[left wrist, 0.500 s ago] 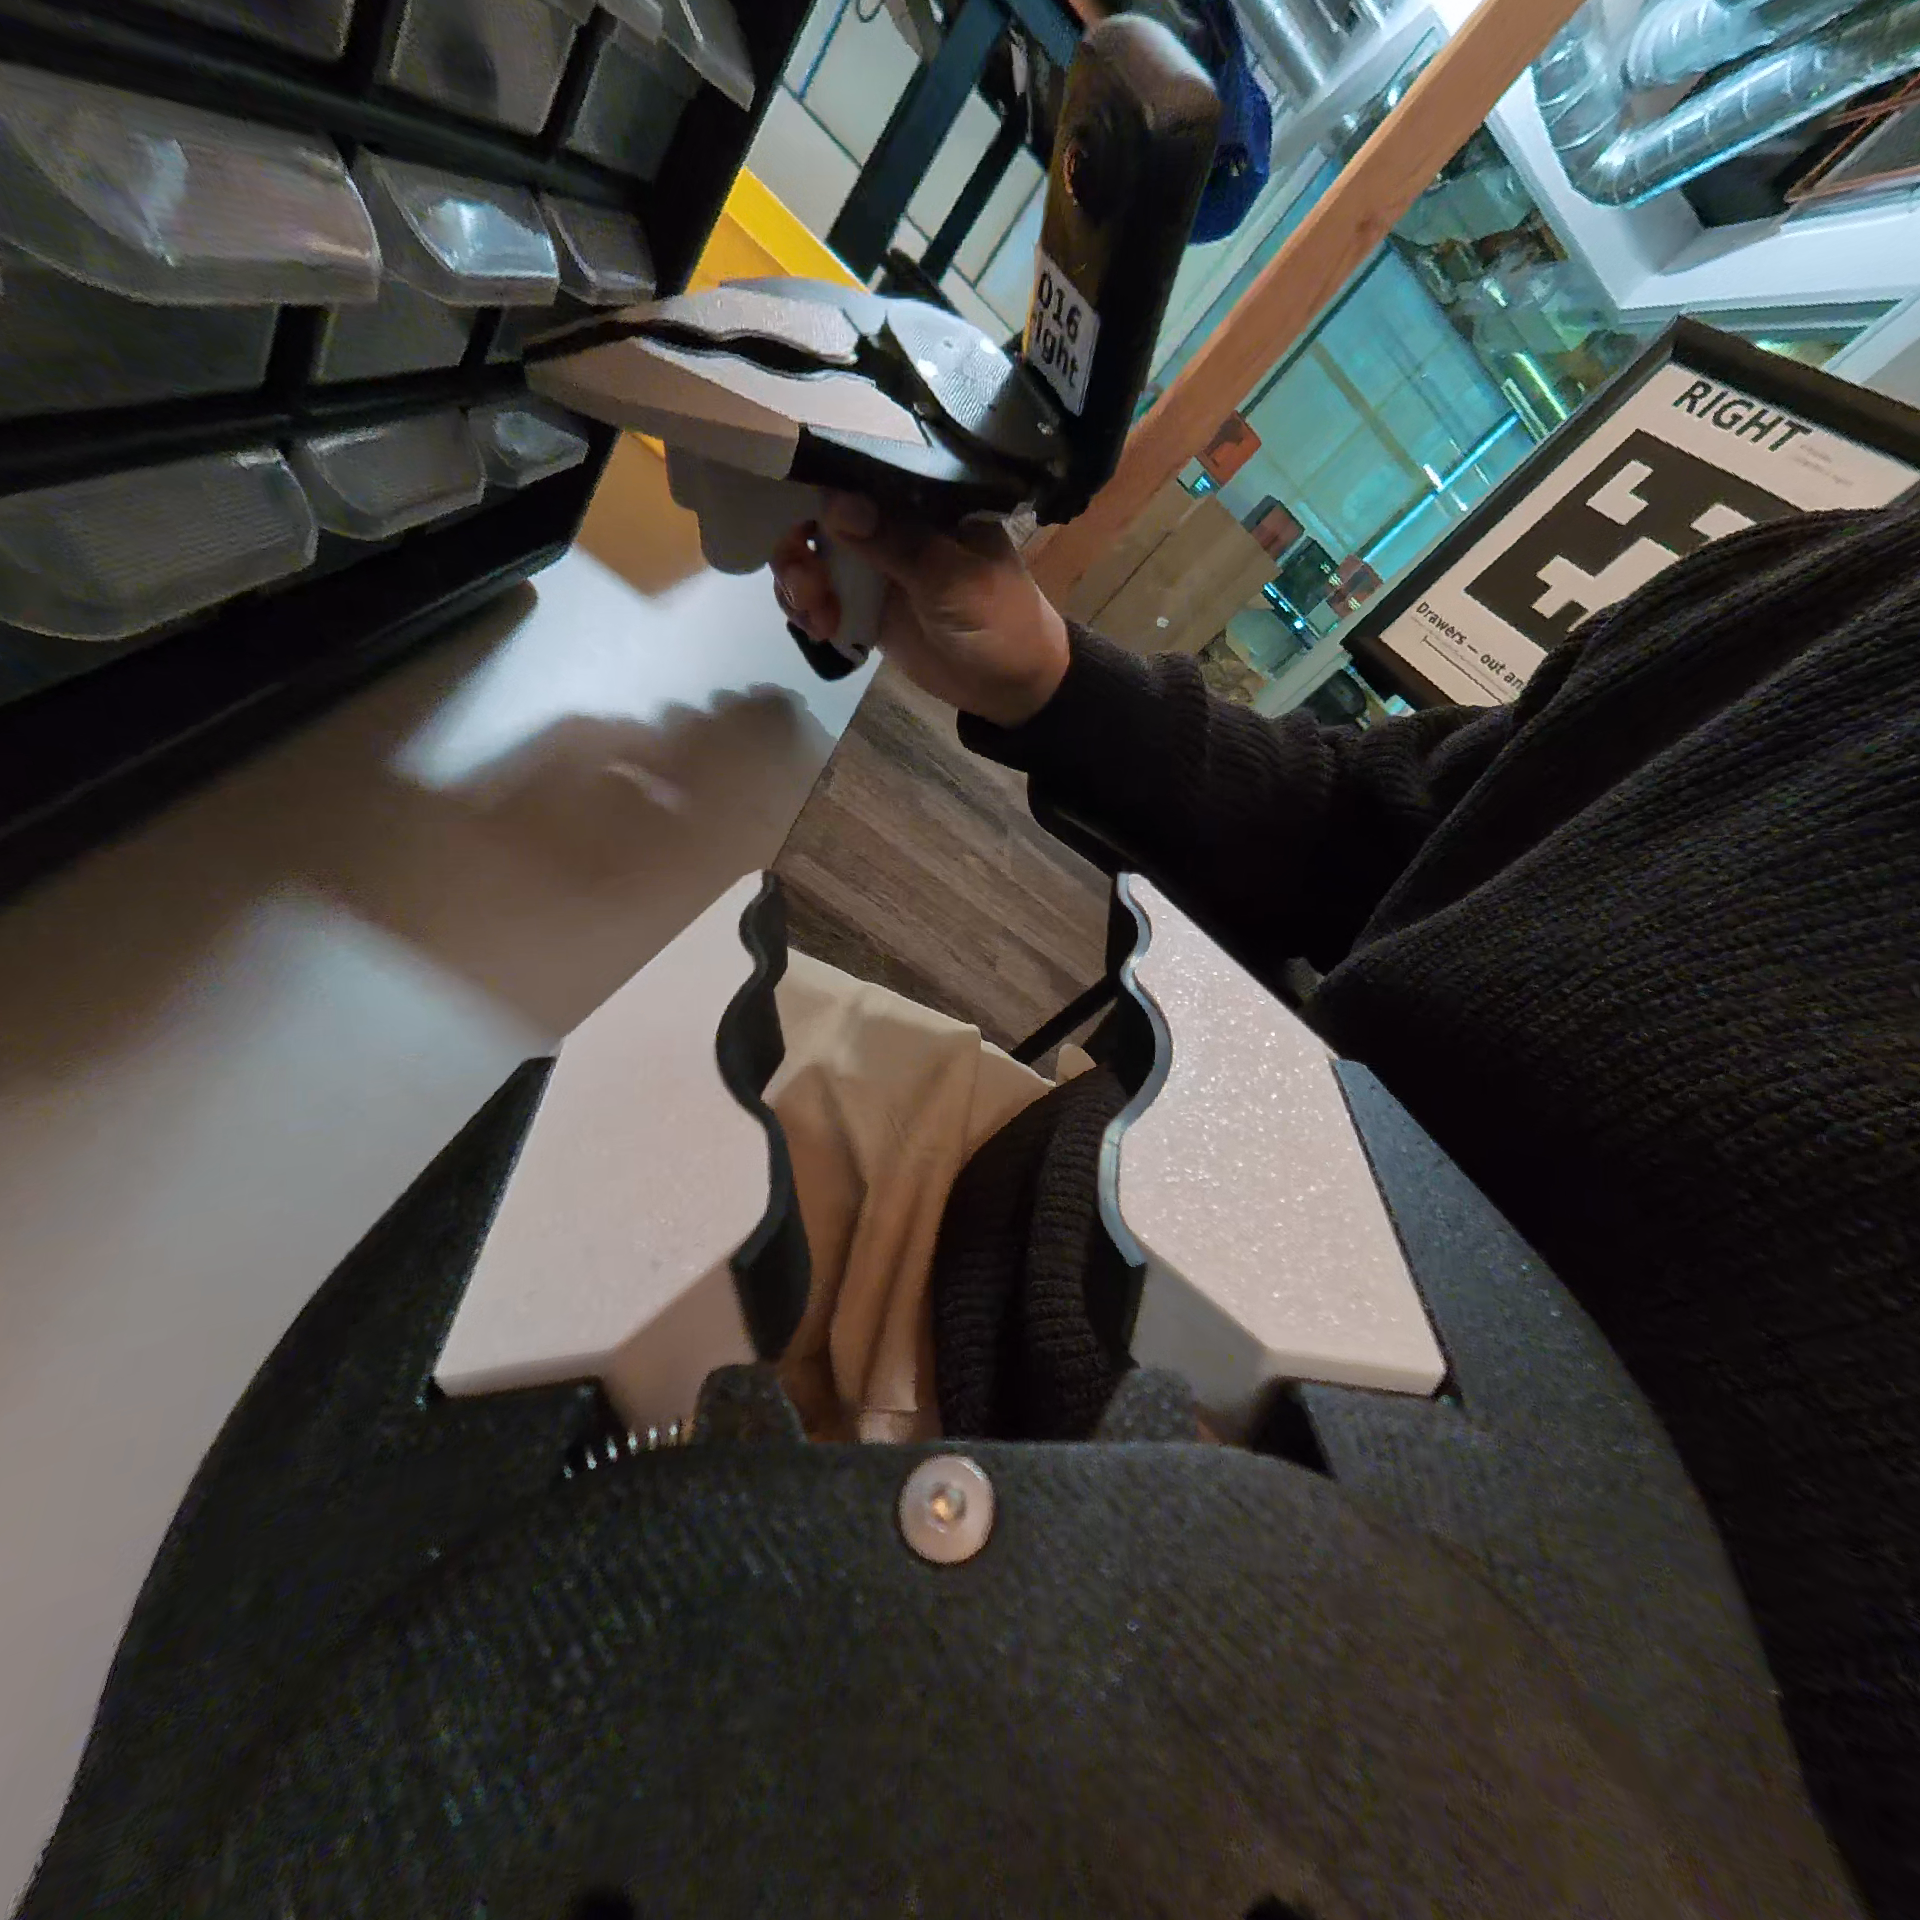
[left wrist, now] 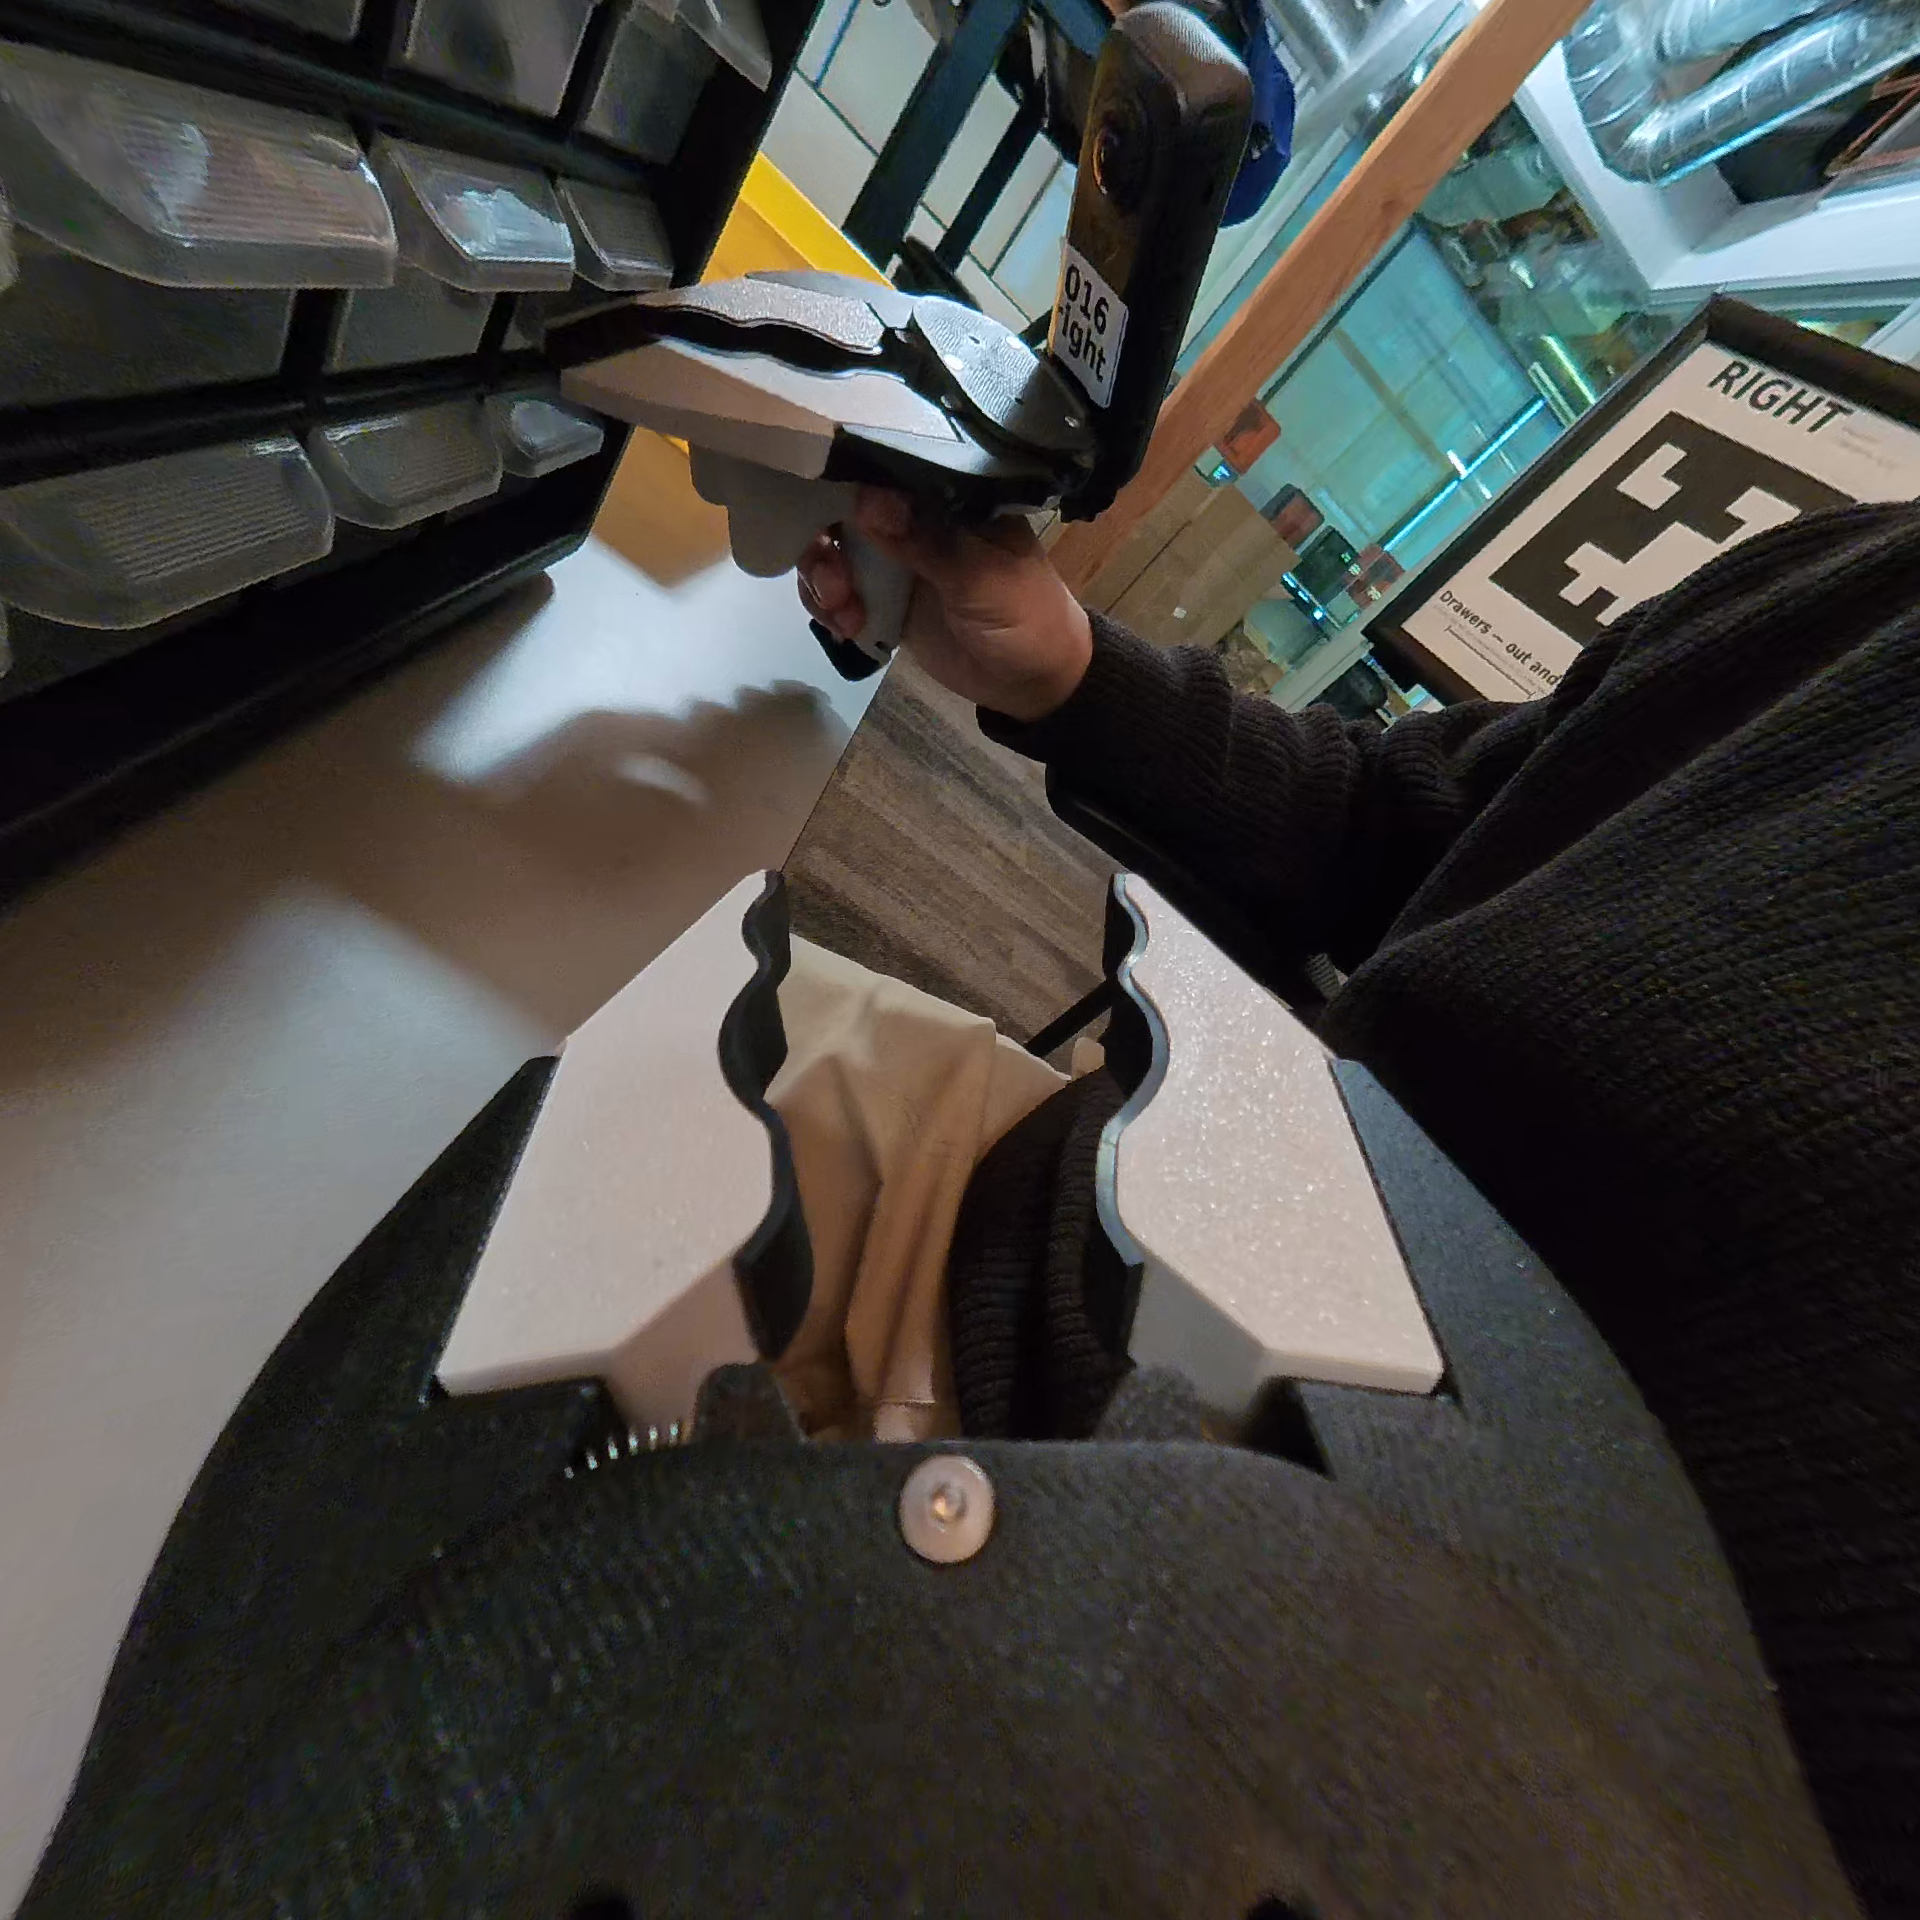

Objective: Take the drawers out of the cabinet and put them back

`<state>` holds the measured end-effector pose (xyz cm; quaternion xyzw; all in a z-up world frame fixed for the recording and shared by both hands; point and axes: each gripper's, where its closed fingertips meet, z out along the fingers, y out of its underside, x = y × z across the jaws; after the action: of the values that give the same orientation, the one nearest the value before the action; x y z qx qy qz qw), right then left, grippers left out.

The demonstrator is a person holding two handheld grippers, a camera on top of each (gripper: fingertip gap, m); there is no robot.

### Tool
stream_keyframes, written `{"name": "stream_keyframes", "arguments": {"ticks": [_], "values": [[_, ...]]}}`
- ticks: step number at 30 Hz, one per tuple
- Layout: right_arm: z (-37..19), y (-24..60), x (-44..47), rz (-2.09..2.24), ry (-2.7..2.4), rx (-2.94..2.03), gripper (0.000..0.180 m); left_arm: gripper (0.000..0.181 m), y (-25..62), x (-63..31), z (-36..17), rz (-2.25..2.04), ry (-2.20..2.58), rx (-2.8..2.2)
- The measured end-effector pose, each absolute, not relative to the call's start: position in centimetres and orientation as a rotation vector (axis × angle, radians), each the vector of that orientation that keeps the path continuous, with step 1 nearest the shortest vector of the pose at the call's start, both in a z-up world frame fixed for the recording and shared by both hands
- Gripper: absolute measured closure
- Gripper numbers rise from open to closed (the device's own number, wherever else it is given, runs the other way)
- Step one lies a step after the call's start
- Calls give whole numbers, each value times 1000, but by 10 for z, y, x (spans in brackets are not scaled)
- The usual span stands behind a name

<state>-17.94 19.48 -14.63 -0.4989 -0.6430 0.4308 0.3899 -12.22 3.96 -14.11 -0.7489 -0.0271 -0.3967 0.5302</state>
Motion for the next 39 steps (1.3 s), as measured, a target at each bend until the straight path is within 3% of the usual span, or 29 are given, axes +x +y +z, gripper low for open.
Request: {"name": "stream_keyframes", "arguments": {"ticks": [1,16,20,27,31,35,39], "values": [[-147,194,-179,1096,-1636,-1269,170,122,40,-122,-141,-945,-63,-1788],[-147,188,-176,1108,-1632,-1268,153,122,41,-125,-155,-846,-23,-1856],[-149,178,-175,1199,-1651,-1297,136,122,43,-129,-156,-782,-9,-1861],[-140,152,-166,1280,-1648,-1284,129,126,53,-153,-141,-681,-108,-1771],[-130,134,-162,1344,-1632,-1248,108,132,56,-183,-125,-747,-324,-1610],[-123,117,-158,1398,-1654,-1175,111,138,58,-209,-120,-752,-490,-1506],[-109,108,-167,1403,-1625,-1080,133,142,69,-211,-133,-772,-624,-1483]]}}
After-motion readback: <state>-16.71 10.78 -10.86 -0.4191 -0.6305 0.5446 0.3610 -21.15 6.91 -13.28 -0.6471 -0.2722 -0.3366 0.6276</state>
